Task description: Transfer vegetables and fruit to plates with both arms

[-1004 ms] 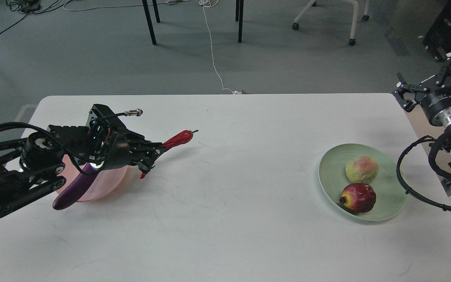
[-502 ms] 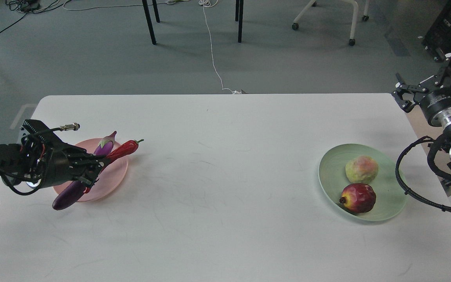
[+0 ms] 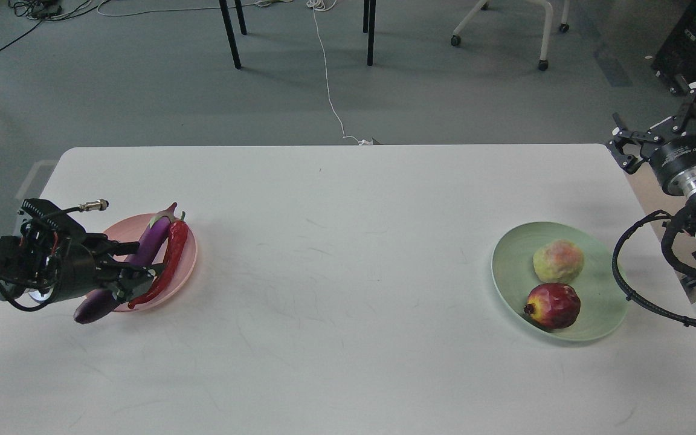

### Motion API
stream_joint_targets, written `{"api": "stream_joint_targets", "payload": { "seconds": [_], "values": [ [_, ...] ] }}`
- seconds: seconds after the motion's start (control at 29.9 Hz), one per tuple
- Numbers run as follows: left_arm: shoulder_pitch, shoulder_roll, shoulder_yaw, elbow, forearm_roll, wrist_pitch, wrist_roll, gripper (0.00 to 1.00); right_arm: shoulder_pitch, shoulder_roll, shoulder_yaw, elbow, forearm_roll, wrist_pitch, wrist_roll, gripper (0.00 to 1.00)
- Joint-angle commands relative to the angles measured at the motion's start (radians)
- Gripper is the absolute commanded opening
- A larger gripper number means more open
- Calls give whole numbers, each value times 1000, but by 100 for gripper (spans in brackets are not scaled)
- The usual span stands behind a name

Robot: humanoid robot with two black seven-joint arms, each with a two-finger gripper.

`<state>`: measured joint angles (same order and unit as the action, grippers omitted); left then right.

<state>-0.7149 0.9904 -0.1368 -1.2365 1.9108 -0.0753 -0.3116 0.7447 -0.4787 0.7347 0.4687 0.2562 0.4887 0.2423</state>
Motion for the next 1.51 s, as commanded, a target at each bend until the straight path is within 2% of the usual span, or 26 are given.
{"api": "stream_joint_targets", "payload": {
  "seconds": [0.0,0.1,0.2,0.37,0.54,0.64,0.74,0.9,1.04,1.1,1.27,1.47],
  "values": [
    [-8,2,-23,-1,-103,52,-3,78,1,0,0,-2,-3,0,0,99],
    [-8,-16,-92,-1,-330,84,-1,93,10,0,0,-4,-5,0,0,99],
    [-11,-35,-150,2,-609,83,0,98,16,0,2,-2,-5,0,0,99],
    [-32,-79,-211,2,-904,80,-3,98,19,-9,11,-5,-5,0,0,99],
    [-49,-211,-390,23,-1091,80,-3,98,39,-23,17,4,-3,0,-14,99],
    [-46,-312,-504,89,-1240,59,-3,98,71,-18,22,5,-3,0,-14,98],
    [-49,-403,-549,166,-1406,-9,-1,98,87,-9,20,5,-2,0,-17,98],
    [-55,-473,-632,345,-1616,-67,2,98,90,-6,32,-7,4,0,-18,99],
    [-98,-548,-667,530,-1757,-211,8,98,88,41,116,-30,9,0,-37,99],
    [-109,-567,-667,603,-1823,-253,8,98,88,90,152,-77,11,0,-43,99],
    [-109,-611,-666,658,-1911,-265,19,98,88,198,181,-203,11,0,-41,99],
    [-100,-657,-661,677,-1915,-259,23,98,88,206,167,-214,9,0,-41,99]
  ]
}}
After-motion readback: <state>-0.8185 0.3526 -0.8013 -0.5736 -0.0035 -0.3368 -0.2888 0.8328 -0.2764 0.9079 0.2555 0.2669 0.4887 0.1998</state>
